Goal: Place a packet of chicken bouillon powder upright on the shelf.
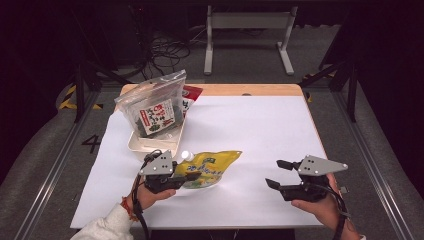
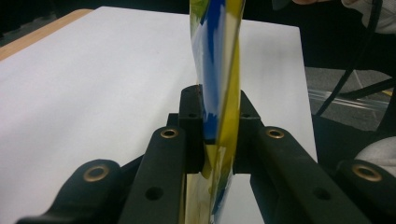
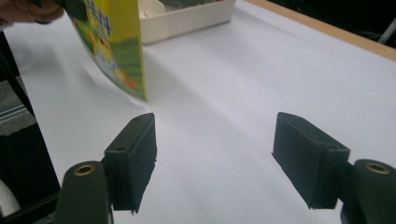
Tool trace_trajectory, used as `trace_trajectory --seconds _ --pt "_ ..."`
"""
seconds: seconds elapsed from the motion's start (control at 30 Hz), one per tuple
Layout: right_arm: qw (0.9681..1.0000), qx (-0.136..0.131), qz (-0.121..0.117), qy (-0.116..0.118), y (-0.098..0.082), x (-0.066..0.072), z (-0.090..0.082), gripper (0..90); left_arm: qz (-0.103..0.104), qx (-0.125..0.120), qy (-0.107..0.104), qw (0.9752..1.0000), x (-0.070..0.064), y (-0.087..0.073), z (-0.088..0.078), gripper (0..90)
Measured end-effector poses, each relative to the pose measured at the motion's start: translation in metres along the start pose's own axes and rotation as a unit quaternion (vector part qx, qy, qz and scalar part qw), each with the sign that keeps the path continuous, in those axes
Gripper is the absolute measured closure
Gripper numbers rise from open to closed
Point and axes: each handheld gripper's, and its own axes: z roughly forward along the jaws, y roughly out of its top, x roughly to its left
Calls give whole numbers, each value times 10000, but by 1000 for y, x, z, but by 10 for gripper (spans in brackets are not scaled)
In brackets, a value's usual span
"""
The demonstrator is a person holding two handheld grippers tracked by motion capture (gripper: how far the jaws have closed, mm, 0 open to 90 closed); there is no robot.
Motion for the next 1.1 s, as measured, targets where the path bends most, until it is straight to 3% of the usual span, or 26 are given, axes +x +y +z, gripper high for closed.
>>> trace_trajectory --seconds 0.3,0.43,0.73,0.87,0.93,1.1 --pt "9982 523 91 -265 -40 -2 10 241 89 -130 192 9997 5 7 -15 797" --pt "9972 611 201 -373 -49 -6 13 235 169 -233 281 9992 7 13 -29 797" --pt "9955 840 301 -315 -57 -6 25 229 190 -585 634 9961 20 22 -70 799" --pt "9951 886 399 -160 -61 -5 31 224 202 -604 800 9948 25 24 -80 800" --pt "9945 979 338 -169 -62 -3 35 222 255 -568 895 9940 29 24 -85 800" --pt "9949 938 345 -137 -61 -2 36 216 161 -615 1051 9924 41 25 -95 801"
